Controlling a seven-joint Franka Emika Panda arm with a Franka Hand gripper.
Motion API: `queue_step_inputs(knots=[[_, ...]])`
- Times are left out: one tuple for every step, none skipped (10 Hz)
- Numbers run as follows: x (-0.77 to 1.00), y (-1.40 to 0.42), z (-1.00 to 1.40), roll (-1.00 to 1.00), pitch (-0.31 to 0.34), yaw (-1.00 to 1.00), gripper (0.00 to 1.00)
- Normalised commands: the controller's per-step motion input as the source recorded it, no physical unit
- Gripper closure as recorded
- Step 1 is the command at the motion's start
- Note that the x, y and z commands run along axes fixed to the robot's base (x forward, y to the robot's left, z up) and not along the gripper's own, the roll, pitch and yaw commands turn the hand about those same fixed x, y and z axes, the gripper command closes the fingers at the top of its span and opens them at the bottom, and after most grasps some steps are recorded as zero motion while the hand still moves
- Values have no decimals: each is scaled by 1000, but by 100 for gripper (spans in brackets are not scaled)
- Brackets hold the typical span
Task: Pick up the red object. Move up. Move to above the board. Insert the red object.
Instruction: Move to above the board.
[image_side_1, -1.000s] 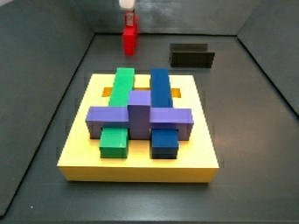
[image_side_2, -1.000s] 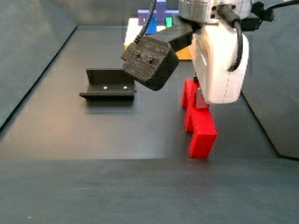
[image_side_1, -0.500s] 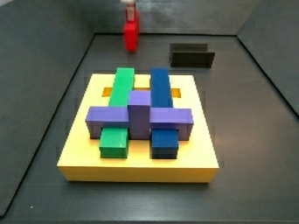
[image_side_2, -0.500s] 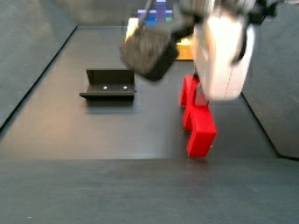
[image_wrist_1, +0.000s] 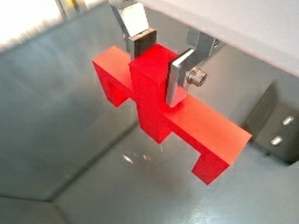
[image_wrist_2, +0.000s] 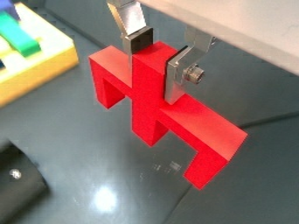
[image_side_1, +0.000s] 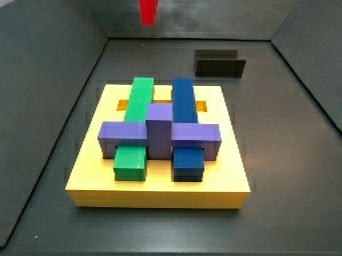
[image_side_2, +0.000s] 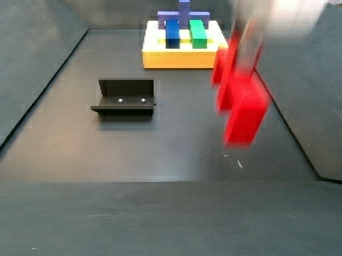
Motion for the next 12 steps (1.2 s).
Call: queue_step_inputs(knots=[[-38,-6,1400,9,23,0,100],[34,16,963,-13,74,-1,100],[39,10,648,-2,104,-1,100],[23,-2,338,6,84,2,100],[14,0,246,9,69,3,100],[190,-1400,150,-4,15,1000,100],[190,-1400,141,-5,16,1000,100],[183,-1400,142,5,13,1000,100],[180,-1400,142,0,11,1000,100],[182,-1400,145,1,12,1000,100],[182,-1400,148,9,14,1000,100],[187,-1400,158,6,19,1000,100]])
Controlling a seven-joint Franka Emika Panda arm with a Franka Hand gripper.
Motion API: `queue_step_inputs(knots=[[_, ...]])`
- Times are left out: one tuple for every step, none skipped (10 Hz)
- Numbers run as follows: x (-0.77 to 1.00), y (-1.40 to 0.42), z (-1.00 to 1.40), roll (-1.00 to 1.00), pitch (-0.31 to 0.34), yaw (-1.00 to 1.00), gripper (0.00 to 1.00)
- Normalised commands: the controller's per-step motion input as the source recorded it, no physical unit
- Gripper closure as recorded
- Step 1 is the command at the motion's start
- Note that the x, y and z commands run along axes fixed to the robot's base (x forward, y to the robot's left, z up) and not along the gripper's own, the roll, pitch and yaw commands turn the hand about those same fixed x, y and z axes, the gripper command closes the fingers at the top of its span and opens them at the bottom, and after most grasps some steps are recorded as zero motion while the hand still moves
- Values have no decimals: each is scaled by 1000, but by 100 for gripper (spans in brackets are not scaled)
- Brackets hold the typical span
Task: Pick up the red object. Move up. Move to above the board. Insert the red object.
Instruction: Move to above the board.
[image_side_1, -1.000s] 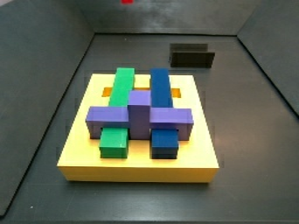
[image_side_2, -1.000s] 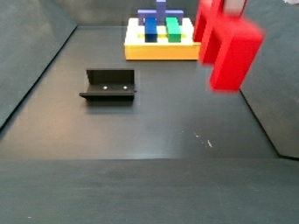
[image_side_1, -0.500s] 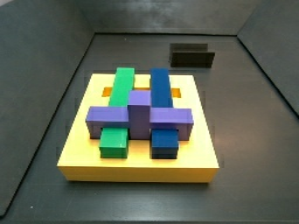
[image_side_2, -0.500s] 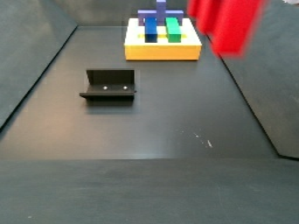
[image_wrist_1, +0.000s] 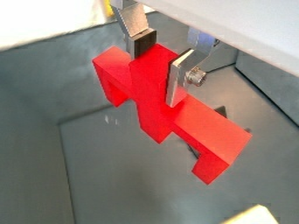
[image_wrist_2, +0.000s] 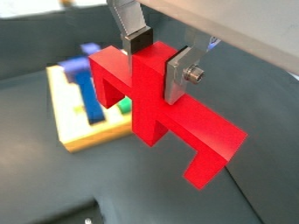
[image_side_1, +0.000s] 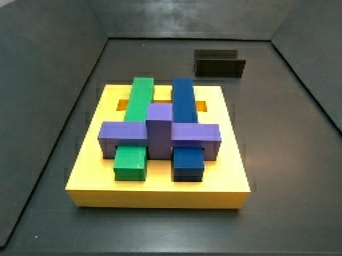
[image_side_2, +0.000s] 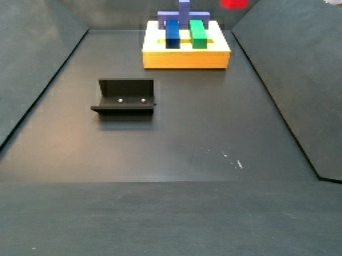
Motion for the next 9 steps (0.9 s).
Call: queue_step_inputs(knots=[[190,-1400,161,7,23,1000,100],[211,-1400,164,10,36,1000,100],[228,-1400,164,11,42,1000,100],[262,-1400,167,18,57,1000,100],[282,-1400,179,21,69,1000,100],[193,-771,114,27,89,1000,100],[157,-520,85,31,98,1000,100],[99,-255,51,38,104,1000,100],[66,-177,39,46,110,1000,100]])
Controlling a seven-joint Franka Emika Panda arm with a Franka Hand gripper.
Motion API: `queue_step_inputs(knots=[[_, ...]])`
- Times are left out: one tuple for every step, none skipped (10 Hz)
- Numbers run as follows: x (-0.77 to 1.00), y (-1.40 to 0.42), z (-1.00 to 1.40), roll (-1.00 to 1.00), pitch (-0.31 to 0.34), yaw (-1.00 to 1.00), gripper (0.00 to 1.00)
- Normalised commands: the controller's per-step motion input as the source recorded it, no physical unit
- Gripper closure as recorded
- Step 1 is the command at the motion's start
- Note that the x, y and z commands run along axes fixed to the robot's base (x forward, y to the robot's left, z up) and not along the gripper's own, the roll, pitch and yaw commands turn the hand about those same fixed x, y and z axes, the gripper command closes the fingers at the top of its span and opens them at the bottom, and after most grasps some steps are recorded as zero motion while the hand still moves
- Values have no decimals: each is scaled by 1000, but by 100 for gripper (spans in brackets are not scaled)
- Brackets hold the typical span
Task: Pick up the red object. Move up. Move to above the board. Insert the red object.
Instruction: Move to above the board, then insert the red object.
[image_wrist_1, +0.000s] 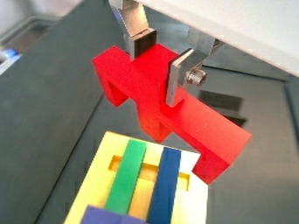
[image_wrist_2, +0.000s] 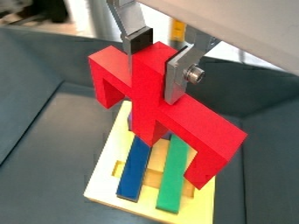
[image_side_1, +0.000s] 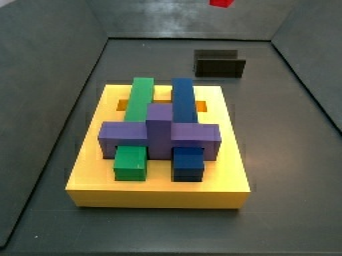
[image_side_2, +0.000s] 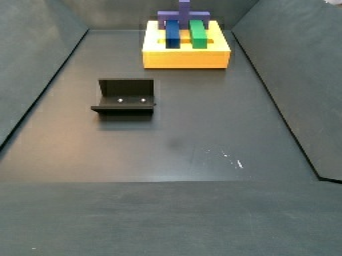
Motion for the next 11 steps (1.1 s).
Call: queue_step_inputs(knots=[[59,-121,37,55,124,1000,100],[62,-81,36,65,144,1000,100],[64,-60,31,83,181,1000,100],[68,-49,30,104,222,991,100],[72,-43,29,101,198,633,100],[76,-40,30,97,176,400,100],[74,-36,26,93,147,240,100],[14,0,-11,0,0,0,100],[40,0,-120,0,0,0,100],[6,0,-174,7,0,0,100],[0,0,-269,31,0,0,100]])
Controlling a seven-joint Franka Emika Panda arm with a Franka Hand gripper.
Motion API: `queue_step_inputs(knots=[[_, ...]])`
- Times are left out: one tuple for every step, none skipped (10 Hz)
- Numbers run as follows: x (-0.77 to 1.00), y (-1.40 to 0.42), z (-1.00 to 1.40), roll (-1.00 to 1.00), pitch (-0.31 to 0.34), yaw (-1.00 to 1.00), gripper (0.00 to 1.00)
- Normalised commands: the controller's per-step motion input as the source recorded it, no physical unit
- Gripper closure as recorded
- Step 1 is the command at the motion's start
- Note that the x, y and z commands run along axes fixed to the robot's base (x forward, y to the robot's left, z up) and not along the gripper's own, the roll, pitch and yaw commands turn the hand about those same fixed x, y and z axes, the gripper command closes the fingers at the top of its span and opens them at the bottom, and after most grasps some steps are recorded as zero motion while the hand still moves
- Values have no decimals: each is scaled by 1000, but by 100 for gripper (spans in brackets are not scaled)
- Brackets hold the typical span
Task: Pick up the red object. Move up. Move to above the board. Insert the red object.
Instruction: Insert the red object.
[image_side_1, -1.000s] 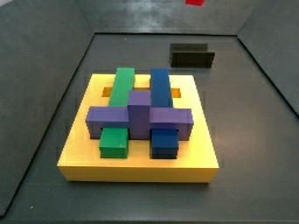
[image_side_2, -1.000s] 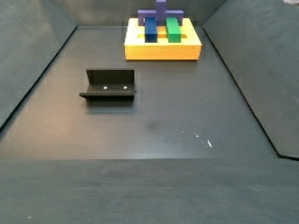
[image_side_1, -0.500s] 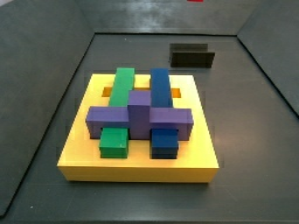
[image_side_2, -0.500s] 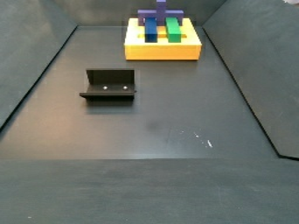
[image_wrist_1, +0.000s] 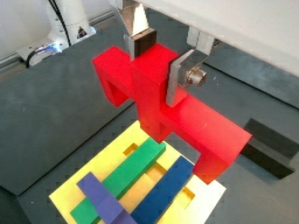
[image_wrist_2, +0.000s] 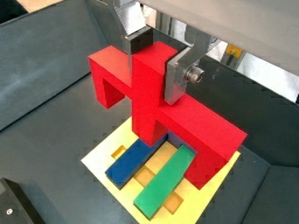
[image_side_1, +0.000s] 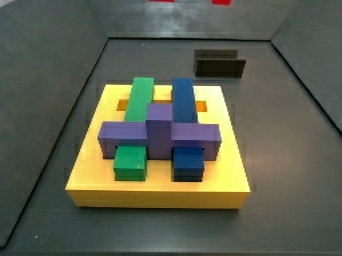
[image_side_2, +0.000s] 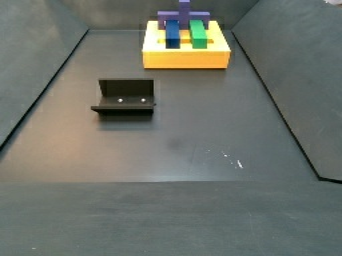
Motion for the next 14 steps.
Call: queue_step_inputs(knots=[[0,0,-414,47,-34,0,100],[29,0,-534,79,-47,0,100],[57,0,-546,101,-37,0,100],[117,0,-583,164,-21,0,100],[89,0,-669,179,-49,0,100],[60,0,-671,186,-67,0,100],[123,0,-640,171,-66,0,100],[100,77,-691,0,-143,0,100],[0,26,-434,-236,-231,0,100],[0,46,-423,-223,-220,0,100],[-29,80,-460,-151,-209,0,100],[-31,0,-351,-43,-129,0,100],[0,0,-340,0,-66,43,100],[0,0,-329,0,-57,37,100]])
